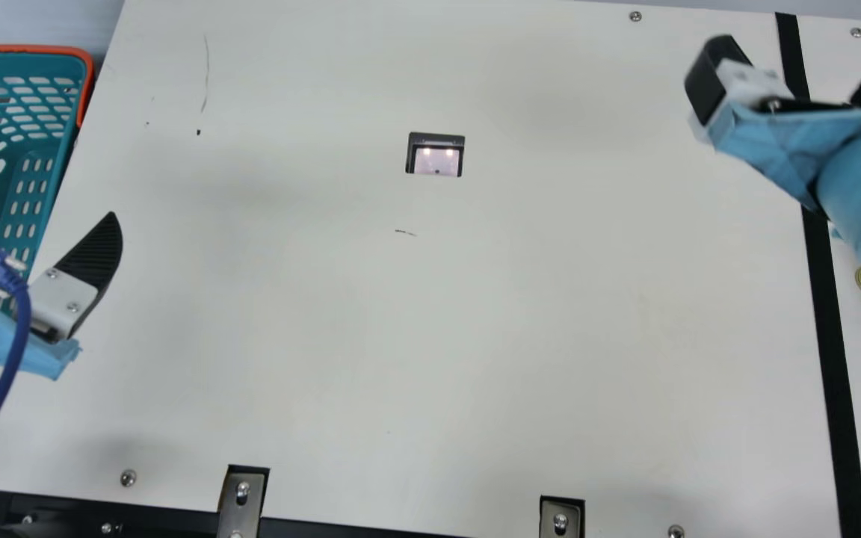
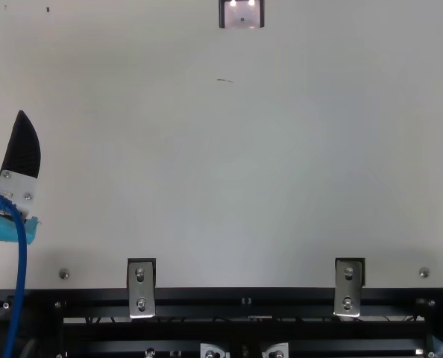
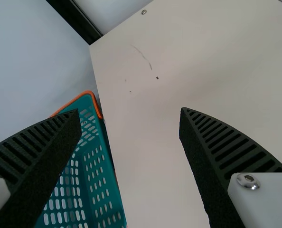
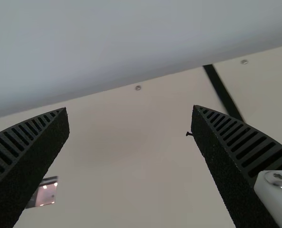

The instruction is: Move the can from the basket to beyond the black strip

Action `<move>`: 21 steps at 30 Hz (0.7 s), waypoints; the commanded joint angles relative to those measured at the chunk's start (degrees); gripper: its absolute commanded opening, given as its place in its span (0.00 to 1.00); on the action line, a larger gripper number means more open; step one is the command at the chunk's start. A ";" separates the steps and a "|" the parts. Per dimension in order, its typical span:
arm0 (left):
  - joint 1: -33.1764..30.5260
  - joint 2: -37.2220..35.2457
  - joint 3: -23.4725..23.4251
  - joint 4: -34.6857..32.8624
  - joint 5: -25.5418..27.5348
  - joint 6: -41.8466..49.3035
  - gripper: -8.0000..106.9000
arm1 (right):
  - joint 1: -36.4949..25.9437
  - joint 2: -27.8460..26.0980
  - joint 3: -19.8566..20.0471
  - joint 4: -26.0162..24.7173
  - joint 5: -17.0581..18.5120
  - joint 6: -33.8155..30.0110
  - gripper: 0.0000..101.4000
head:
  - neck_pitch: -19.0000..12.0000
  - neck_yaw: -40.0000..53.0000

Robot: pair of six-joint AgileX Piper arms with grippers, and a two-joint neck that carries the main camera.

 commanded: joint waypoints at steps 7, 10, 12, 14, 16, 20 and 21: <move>0.00 0.00 0.00 0.00 0.00 0.00 0.85 | -0.46 1.47 -0.76 9.52 -1.30 -1.34 1.00 | -0.53 0.33; 0.00 0.00 0.00 0.00 0.00 0.00 0.85 | -1.41 1.38 -1.27 12.79 -1.52 -4.79 1.00 | -0.53 0.33; 0.00 0.00 0.00 0.00 0.00 0.00 0.85 | -1.94 1.11 -1.44 13.57 -2.38 -6.49 1.00 | -0.53 0.33; 0.00 0.00 0.00 0.00 0.00 0.00 0.85 | -2.47 0.52 -1.31 14.28 -3.56 -8.51 1.00 | -0.53 0.33; 0.00 0.00 0.00 0.00 0.00 0.00 0.85 | -3.06 -0.32 -0.76 14.68 -4.86 -10.61 1.00 | -0.53 0.33; 0.00 0.00 0.00 0.00 0.00 0.00 0.85 | -3.90 -2.91 1.32 16.61 -7.35 -15.01 1.00 | -0.53 0.33; 0.00 0.00 0.00 0.00 0.00 0.00 0.85 | -4.03 -3.73 1.94 17.31 -7.87 -16.11 1.00 | -0.53 0.33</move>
